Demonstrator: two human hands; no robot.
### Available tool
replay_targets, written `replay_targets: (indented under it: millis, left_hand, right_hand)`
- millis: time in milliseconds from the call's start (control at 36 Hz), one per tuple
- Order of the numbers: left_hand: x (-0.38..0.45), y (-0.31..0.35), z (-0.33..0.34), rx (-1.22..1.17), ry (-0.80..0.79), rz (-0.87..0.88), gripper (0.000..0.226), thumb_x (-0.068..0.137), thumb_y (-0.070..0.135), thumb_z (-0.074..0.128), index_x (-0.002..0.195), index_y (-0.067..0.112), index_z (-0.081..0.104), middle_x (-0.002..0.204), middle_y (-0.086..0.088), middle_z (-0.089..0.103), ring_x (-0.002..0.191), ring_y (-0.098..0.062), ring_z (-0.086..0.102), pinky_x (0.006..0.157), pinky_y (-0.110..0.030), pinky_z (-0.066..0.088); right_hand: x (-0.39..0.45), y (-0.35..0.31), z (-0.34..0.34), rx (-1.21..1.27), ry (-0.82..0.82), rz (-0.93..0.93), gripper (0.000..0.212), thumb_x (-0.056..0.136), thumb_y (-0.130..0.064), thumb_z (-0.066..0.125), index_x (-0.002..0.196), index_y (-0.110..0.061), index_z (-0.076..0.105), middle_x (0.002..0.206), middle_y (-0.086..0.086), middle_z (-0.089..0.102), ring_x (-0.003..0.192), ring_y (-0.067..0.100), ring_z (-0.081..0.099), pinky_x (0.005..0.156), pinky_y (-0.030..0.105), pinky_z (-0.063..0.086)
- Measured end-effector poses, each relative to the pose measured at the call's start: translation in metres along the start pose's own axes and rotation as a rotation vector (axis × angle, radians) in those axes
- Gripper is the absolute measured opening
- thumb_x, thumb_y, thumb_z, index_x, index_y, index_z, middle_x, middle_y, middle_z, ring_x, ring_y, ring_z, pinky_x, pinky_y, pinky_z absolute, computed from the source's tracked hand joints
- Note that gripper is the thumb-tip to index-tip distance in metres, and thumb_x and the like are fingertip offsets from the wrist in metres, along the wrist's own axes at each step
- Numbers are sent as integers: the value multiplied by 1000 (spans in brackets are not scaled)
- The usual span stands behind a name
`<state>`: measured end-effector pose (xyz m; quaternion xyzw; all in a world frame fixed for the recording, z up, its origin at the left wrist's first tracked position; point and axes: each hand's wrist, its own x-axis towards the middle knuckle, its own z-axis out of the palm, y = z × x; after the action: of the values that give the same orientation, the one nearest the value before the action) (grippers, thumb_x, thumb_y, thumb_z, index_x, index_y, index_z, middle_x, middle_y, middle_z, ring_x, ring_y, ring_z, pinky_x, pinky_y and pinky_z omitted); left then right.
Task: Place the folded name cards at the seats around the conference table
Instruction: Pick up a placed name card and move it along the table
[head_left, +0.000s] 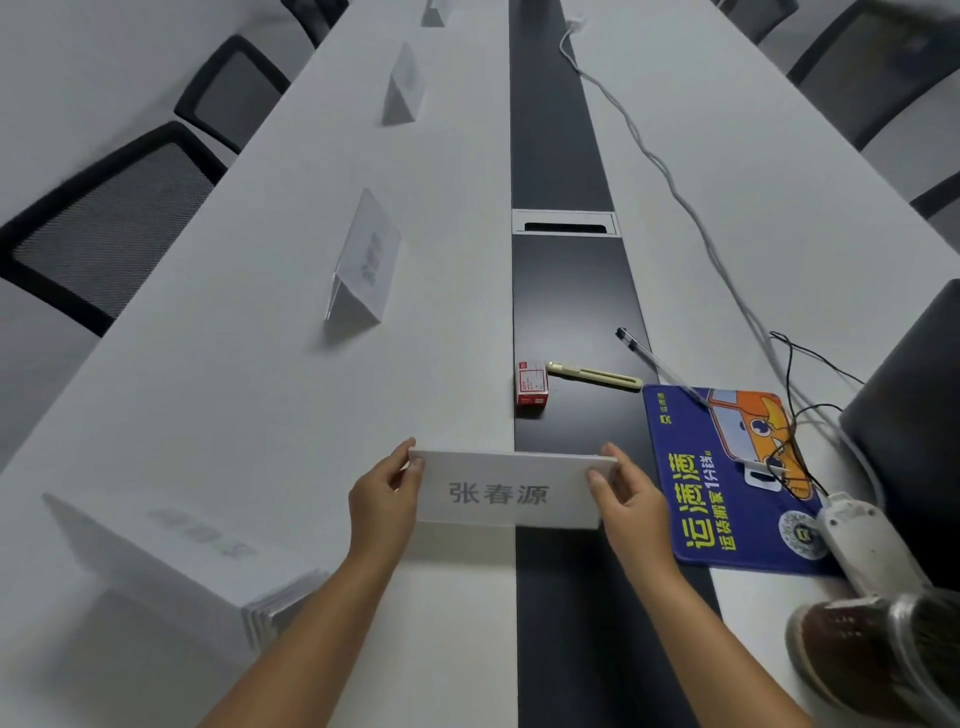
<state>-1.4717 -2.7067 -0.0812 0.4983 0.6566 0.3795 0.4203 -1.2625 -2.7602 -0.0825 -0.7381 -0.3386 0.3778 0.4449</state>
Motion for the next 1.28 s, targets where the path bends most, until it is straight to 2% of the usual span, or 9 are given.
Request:
replay_targets:
  millis: [194, 444, 528, 694, 806, 917, 1083, 1194, 1278]
  left_hand:
    - [2, -1, 4, 4, -12, 8, 33, 88, 14, 50, 121, 10, 54, 101, 6, 55, 96, -6, 50, 66, 0, 36]
    - [2, 0, 3, 34, -46, 14, 33, 88, 13, 51, 120, 10, 55, 97, 7, 55, 76, 12, 47, 59, 7, 36]
    - [1, 0, 2, 37, -60, 9, 32, 88, 14, 51, 120, 11, 55, 97, 7, 56, 74, 10, 49, 58, 6, 37]
    - [0, 3, 0, 37, -82, -7, 33, 88, 15, 51, 121, 11, 54, 108, -2, 61, 88, -9, 55, 70, -10, 40]
    - [-1, 4, -2, 47, -108, -2, 35, 89, 14, 50, 123, 11, 52, 119, -5, 60, 97, -8, 52, 67, -1, 41]
    - [0, 4, -4, 49, -150, -11, 37, 89, 12, 49, 126, 12, 49, 125, -8, 58, 103, -9, 51, 85, -18, 40]
    - [-4, 6, -5, 108, -215, -34, 45, 90, 12, 46, 134, 14, 37, 131, -11, 52, 115, -19, 51, 86, -20, 40]
    - [-10, 14, -18, 145, -207, 0, 56, 88, 13, 50, 138, 14, 25, 143, -12, 37, 130, -22, 38, 105, -32, 34]
    - [-21, 28, -43, 170, -151, 144, 50, 87, 14, 51, 135, 16, 34, 140, -2, 41, 129, -17, 39, 107, -30, 32]
  right_hand:
    - [-1, 2, -7, -19, 29, 11, 45, 85, -14, 55, 129, -10, 45, 129, 16, 50, 119, 27, 48, 90, 50, 51]
    - [-5, 3, -6, 15, 48, 31, 43, 85, -14, 55, 127, -11, 46, 125, 17, 51, 116, 26, 49, 87, 46, 52]
    - [-3, 3, -7, 18, 58, 31, 43, 85, -14, 56, 127, -10, 46, 125, 17, 52, 115, 25, 50, 88, 47, 52]
    - [-3, 6, -7, 32, 60, 33, 44, 85, -15, 56, 128, -11, 46, 126, 18, 52, 117, 28, 50, 88, 50, 51]
    - [-4, 5, -5, 35, 68, 27, 44, 85, -13, 55, 128, -10, 45, 126, 19, 51, 118, 30, 49, 89, 52, 50]
    - [-5, 6, -4, 27, 70, 24, 44, 85, -14, 55, 128, -11, 45, 126, 19, 51, 118, 30, 49, 88, 51, 51]
    - [-7, 4, -3, 5, 83, 27, 49, 86, -15, 55, 132, -12, 40, 132, 18, 48, 121, 29, 46, 88, 46, 51]
    - [-18, -2, 0, -51, 194, -58, 53, 85, -15, 56, 135, -14, 36, 141, 11, 40, 131, 25, 36, 95, 45, 46]
    - [-37, -8, 5, -39, 284, -212, 43, 85, -9, 56, 127, -14, 47, 136, 8, 45, 128, 20, 38, 93, 38, 46]
